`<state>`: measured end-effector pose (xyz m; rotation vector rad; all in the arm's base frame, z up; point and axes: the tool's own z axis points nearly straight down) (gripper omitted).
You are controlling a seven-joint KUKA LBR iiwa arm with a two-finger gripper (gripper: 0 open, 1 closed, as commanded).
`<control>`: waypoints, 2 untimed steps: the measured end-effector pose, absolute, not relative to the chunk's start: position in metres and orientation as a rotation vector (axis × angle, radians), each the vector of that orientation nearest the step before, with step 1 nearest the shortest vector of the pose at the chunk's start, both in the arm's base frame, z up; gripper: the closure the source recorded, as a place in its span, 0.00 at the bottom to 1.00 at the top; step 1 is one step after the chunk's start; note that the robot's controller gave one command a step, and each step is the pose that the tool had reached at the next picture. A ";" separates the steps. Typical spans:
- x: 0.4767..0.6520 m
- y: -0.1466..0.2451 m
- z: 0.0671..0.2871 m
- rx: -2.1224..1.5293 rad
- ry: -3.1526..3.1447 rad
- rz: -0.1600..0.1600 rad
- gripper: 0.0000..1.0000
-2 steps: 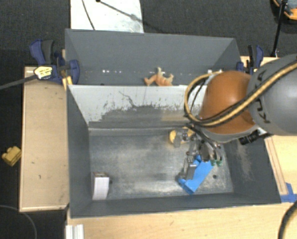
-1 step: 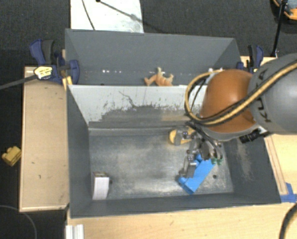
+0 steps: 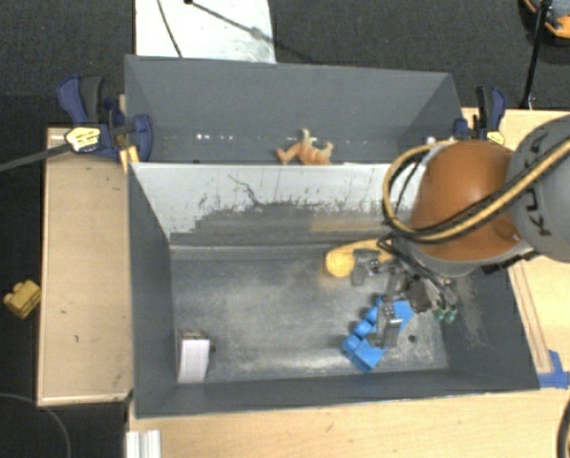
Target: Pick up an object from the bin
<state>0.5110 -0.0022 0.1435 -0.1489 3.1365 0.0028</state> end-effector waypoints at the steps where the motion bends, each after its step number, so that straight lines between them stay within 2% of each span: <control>1: 0.534 -0.028 0.118 -0.255 3.125 -0.002 0.00; 2: 0.511 -0.050 0.090 -0.422 3.107 0.000 0.00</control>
Offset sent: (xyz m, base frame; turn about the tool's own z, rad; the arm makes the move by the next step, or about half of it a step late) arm -0.0295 -0.0657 -0.0735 -0.2293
